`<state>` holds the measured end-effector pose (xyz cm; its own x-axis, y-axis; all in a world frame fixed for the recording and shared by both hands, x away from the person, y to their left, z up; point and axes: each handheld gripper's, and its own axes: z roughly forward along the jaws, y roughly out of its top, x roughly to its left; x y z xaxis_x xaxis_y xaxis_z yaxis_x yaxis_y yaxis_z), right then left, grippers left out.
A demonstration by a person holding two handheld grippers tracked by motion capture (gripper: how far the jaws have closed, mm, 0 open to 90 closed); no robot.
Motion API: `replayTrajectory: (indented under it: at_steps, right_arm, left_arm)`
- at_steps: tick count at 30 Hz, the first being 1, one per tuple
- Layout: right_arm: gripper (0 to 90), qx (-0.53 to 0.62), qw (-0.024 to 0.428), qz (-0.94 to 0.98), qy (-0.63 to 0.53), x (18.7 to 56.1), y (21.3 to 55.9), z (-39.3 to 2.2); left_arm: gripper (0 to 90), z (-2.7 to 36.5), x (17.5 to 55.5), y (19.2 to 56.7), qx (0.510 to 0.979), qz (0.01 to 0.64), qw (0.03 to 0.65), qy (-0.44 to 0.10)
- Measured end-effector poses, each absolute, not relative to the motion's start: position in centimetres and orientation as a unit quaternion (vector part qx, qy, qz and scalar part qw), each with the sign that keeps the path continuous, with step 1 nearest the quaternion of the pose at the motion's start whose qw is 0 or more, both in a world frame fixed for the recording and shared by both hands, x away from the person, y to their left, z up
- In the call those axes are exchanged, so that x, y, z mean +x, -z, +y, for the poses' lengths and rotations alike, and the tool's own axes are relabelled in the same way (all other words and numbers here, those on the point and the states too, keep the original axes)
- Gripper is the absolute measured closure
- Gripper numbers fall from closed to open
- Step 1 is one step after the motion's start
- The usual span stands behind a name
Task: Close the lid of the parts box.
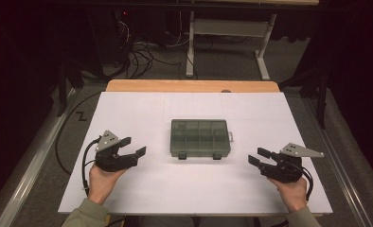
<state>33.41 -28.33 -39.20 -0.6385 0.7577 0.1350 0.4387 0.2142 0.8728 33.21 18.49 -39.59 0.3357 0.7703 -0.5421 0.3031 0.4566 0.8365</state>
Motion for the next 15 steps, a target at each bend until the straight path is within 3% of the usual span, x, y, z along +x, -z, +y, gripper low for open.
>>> replayTrajectory:
  at_steps: [15]
  right_arm:
    - [41.7,0.401,0.181,0.750,-0.493,32.0,40.1,-29.9]
  left_arm:
    - [30.4,18.8,32.4,41.0,0.482,0.552,0.655,-0.186]
